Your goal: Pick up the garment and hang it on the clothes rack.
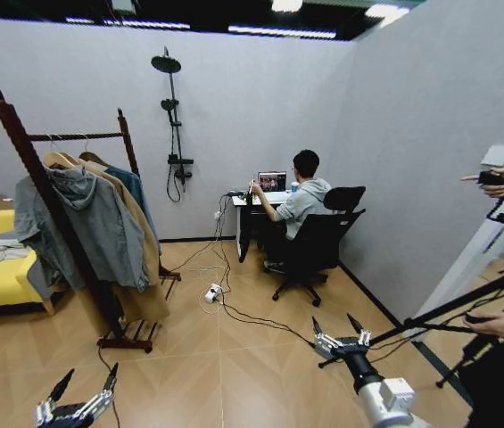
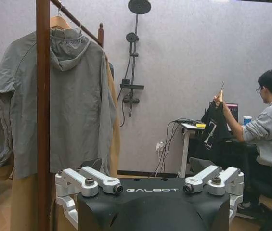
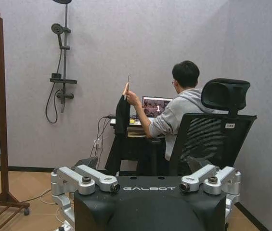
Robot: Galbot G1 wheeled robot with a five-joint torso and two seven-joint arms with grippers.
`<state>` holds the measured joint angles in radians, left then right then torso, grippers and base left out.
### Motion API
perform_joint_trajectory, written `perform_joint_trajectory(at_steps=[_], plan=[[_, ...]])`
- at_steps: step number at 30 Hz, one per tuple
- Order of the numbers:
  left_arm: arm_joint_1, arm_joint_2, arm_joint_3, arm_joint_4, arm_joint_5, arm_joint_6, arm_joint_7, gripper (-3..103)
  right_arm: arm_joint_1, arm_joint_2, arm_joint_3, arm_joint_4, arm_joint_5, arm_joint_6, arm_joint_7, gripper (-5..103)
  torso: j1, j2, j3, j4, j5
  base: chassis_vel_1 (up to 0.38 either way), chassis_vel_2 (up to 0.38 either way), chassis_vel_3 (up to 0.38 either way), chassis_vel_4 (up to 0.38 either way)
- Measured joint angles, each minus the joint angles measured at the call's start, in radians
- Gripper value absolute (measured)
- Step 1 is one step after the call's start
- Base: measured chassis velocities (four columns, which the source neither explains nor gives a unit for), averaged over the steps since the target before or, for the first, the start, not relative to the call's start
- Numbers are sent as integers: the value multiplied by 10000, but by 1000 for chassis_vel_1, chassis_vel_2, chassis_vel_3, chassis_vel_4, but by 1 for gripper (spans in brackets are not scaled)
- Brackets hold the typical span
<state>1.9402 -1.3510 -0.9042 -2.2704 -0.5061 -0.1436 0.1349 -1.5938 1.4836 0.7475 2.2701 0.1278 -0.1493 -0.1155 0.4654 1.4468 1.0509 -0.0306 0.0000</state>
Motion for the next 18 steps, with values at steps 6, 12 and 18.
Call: perform_joint_trajectory(at_steps=[6, 12, 18], plan=[[0, 0, 0, 0, 0, 0, 0, 100, -77, 29, 20, 26, 59, 15, -213, 100, 0, 0, 0, 0, 0, 0, 0, 0, 0], [0, 0, 0, 0, 0, 0, 0, 100, 48, -8, -41, -112, 79, 158, -232, 100, 0, 0, 0, -1, -1, 0, 0, 0, 0], [0, 0, 0, 0, 0, 0, 0, 100, 201, -30, -113, -314, 107, 489, -252, 100, 0, 0, 0, 1, 0, 0, 0, 0, 0]])
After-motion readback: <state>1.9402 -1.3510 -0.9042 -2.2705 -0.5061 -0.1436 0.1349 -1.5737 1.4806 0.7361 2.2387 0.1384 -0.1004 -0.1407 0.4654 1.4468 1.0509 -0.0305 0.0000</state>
